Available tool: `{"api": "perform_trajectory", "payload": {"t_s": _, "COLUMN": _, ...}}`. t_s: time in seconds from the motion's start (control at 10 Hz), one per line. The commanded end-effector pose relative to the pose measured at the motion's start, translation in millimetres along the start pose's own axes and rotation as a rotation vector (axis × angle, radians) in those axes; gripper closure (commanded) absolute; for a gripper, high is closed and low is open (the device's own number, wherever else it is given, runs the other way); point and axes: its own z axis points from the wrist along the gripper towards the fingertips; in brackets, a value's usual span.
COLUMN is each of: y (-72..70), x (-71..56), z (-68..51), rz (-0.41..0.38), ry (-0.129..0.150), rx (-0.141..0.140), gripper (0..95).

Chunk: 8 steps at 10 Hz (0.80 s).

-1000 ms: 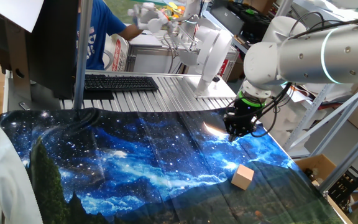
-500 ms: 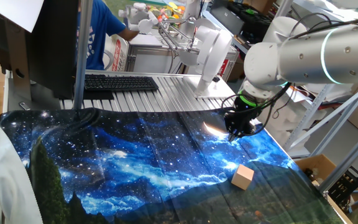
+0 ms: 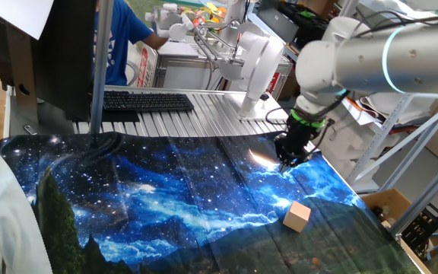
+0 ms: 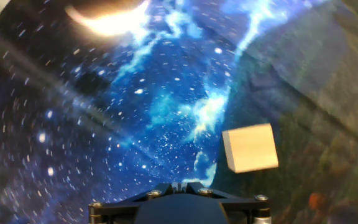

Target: Pick up the small block on the left and move it to the right

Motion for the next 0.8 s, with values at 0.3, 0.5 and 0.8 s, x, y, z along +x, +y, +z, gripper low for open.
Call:
{"api": "perform_trajectory", "payload": {"t_s": 0.3, "y": -1.1, "x": -0.3, "z": -2.2, "rz": -0.423, "ry": 0.003, "rx": 0.014, "gripper": 95.0}}
{"api": "perform_trajectory", "payload": {"t_s": 0.5, "y": -1.0, "x": -0.2, "z": -1.8, "rz": -0.47, "ry": 0.004, "rx": 0.012, "gripper": 95.0}}
{"api": "perform_trajectory", "payload": {"t_s": 0.8, "y": -1.1, "x": -2.0, "z": -0.9, "rz": -0.518, "ry": -0.008, "rx": -0.009, "gripper": 95.0}}
